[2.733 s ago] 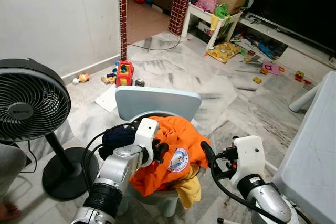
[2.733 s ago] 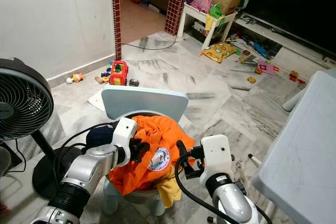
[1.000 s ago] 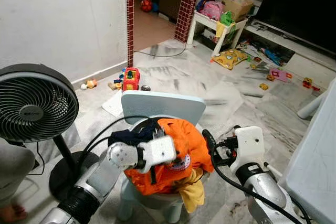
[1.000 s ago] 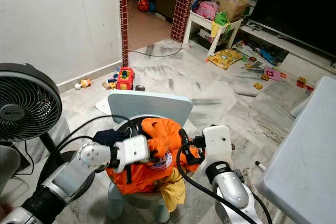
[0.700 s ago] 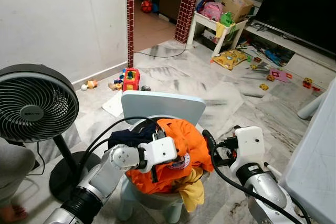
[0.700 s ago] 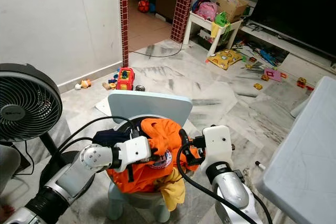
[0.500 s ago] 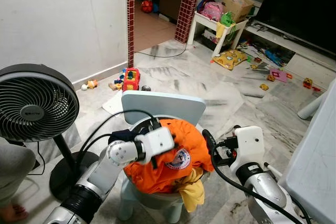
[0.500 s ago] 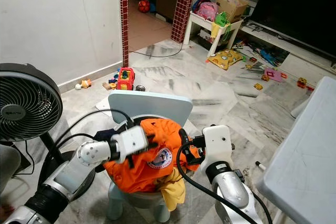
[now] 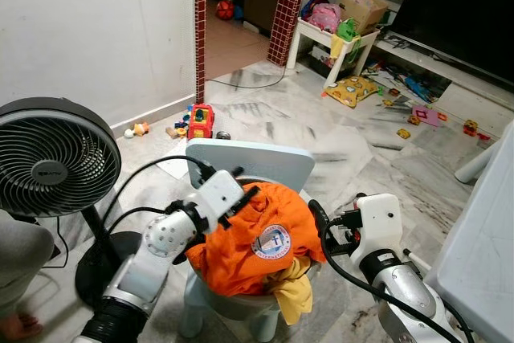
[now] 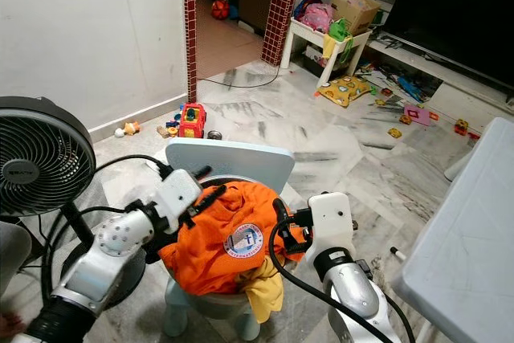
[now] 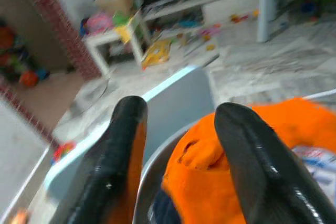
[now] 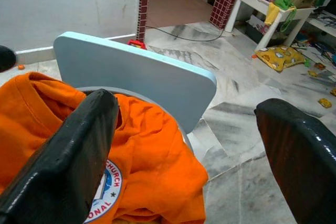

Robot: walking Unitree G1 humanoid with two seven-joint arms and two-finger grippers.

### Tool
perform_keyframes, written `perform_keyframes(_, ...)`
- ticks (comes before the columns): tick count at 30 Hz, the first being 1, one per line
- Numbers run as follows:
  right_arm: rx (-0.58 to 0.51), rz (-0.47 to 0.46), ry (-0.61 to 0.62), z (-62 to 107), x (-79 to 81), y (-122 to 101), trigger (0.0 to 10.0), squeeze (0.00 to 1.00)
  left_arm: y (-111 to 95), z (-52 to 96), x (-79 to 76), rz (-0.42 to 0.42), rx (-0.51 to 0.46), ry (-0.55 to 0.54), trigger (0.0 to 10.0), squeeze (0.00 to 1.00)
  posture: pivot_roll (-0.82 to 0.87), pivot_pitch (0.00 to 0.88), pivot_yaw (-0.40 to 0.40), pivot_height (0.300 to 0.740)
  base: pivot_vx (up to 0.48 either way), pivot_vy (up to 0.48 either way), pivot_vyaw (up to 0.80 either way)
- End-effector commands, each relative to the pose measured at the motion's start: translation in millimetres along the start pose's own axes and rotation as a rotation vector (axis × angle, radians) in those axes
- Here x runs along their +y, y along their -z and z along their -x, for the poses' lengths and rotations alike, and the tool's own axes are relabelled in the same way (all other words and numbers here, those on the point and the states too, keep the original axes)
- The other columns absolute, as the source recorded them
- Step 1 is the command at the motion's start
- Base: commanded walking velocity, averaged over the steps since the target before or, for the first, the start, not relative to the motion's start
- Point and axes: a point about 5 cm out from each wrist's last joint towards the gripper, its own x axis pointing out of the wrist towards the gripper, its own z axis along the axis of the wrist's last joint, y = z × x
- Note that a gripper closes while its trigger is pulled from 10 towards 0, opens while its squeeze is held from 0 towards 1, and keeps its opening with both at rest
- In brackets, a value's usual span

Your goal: Hang hanger

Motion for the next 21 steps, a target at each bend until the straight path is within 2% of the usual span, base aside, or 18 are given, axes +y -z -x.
perform_keyframes(1, 0.002, 0.010, 0.006, -0.7, -3.6, 0.7, 10.0, 0.00, 7.3, 7.8, 9.0, 0.040, 0.043, -0.054, 10.0, 1.00, 0.05, 0.000, -0.142, 0.740, 0.000, 0.000, 0.00)
perform_keyframes(2, 0.003, 0.011, 0.005, -0.7, -3.8, 1.3, 10.0, 0.00, 14.5, 12.1, 10.6, 0.083, 0.082, -0.071, 10.0, 1.00, 0.06, 0.000, -0.145, 0.740, 0.000, 0.000, 0.00)
perform_keyframes(5, 0.006, 0.010, -0.001, -1.7, -2.0, 2.4, 10.0, 0.00, 39.3, 24.7, 8.3, 0.314, 0.202, -0.128, 10.0, 1.00, 0.06, 0.000, -0.145, 0.740, 0.000, 0.000, 0.00)
perform_keyframes(7, 0.005, 0.010, -0.005, -2.6, -0.7, 2.1, 10.0, 0.00, 46.9, 28.2, 5.5, 0.393, 0.239, -0.159, 10.0, 1.00, 0.06, 0.000, -0.146, 0.740, 0.000, 0.000, 0.00)
perform_keyframes(12, 0.004, 0.013, -0.008, -2.7, -0.8, 2.0, 10.0, 0.00, 50.8, 28.6, -4.1, 0.447, 0.282, -0.134, 10.0, 1.00, 0.06, 0.000, -0.147, 0.740, 0.000, 0.000, 0.00)
perform_keyframes(21, 0.000, 0.018, -0.007, -3.9, -1.1, 1.4, 10.0, 0.00, 49.9, 12.4, -5.9, 0.502, 0.300, -0.123, 10.0, 1.00, 0.05, 0.000, -0.141, 0.740, 0.000, 0.000, 0.00)
